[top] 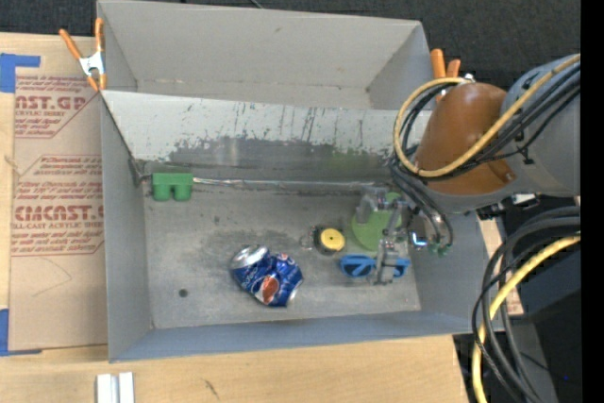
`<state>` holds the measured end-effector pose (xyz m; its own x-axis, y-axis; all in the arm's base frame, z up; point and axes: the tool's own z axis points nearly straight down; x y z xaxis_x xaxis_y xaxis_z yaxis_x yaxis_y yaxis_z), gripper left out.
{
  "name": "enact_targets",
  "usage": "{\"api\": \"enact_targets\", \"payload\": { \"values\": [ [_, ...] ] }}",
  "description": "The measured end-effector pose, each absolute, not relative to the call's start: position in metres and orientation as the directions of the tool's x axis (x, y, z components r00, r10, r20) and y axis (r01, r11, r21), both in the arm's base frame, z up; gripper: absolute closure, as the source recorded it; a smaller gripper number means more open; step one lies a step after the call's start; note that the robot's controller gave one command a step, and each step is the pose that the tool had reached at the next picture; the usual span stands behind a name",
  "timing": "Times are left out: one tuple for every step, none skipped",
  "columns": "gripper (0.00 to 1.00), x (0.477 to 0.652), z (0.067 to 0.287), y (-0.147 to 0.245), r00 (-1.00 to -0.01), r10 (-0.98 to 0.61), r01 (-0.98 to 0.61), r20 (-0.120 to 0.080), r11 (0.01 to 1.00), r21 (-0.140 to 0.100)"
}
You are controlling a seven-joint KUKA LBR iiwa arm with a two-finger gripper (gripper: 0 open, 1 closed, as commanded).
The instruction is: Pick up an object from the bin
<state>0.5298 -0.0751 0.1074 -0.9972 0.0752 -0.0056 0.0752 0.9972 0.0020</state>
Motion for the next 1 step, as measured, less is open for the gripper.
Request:
{"api": "enact_targets", "payload": {
  "values": [
    [0.0, 0.5412, 0.0687, -0.0866, -0.954, 0.301, 0.301, 0.0, 0.954, 0.002]
  ]
}}
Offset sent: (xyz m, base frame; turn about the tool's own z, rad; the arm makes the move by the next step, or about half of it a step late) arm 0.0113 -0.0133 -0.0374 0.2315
